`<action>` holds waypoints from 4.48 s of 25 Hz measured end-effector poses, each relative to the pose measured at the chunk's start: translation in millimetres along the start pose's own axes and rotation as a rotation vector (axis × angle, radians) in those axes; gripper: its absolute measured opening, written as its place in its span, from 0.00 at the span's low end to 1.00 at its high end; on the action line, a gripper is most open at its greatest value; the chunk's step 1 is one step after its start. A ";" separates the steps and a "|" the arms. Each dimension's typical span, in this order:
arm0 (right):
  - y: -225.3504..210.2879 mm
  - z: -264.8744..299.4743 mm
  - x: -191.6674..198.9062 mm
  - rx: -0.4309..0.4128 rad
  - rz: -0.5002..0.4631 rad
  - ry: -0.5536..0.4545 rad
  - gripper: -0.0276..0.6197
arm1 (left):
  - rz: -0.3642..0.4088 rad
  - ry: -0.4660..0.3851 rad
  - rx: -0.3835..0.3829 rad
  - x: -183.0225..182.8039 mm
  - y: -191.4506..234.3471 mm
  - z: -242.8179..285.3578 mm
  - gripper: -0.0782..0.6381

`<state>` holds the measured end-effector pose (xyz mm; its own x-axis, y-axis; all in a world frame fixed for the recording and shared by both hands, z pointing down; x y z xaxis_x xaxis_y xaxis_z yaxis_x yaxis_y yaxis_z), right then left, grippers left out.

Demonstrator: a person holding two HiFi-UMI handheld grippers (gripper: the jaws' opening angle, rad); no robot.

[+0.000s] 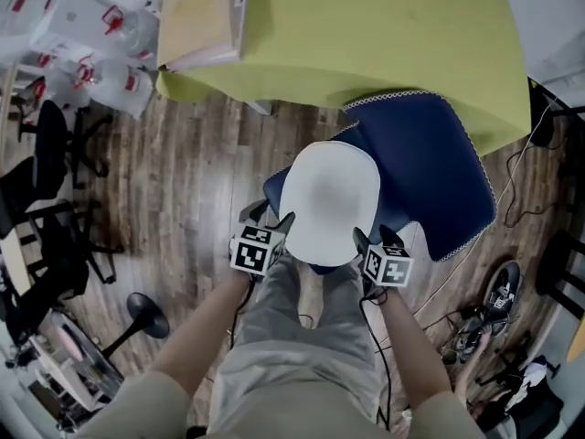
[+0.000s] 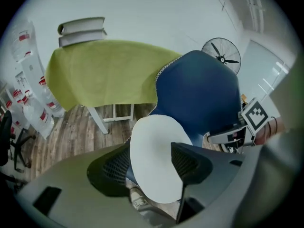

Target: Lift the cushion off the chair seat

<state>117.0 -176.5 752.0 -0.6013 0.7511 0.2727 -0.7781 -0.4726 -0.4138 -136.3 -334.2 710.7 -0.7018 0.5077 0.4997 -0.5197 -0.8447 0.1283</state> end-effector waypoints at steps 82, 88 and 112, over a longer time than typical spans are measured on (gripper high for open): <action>246.3 -379.2 -108.9 -0.256 -0.455 -0.734 0.17 | -0.003 -0.661 -0.182 -152.6 8.8 -369.0 0.19; 267.5 -437.4 -113.6 -0.274 -0.524 -0.868 0.17 | 0.055 -0.792 -0.226 -176.4 -9.6 -424.4 0.19; 273.0 -506.5 -117.1 -0.307 -0.602 -1.079 0.17 | 0.174 -0.954 -0.293 -205.3 -48.5 -492.7 0.19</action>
<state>67.1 -159.9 167.1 -0.1236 -0.0142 0.9922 -0.9914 0.0455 -0.1228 -207.1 -313.9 179.8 -0.1633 -0.0744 0.9838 -0.6365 -0.7539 -0.1626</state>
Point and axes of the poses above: the fingertips, and each gripper's own axes: z forward along the fingers, y to its left, x out of its underside, the point moved 10 cm from there along -z, backward along the fingers, and after that the axes turned 13 degrees about z, right-handed, at the moved point
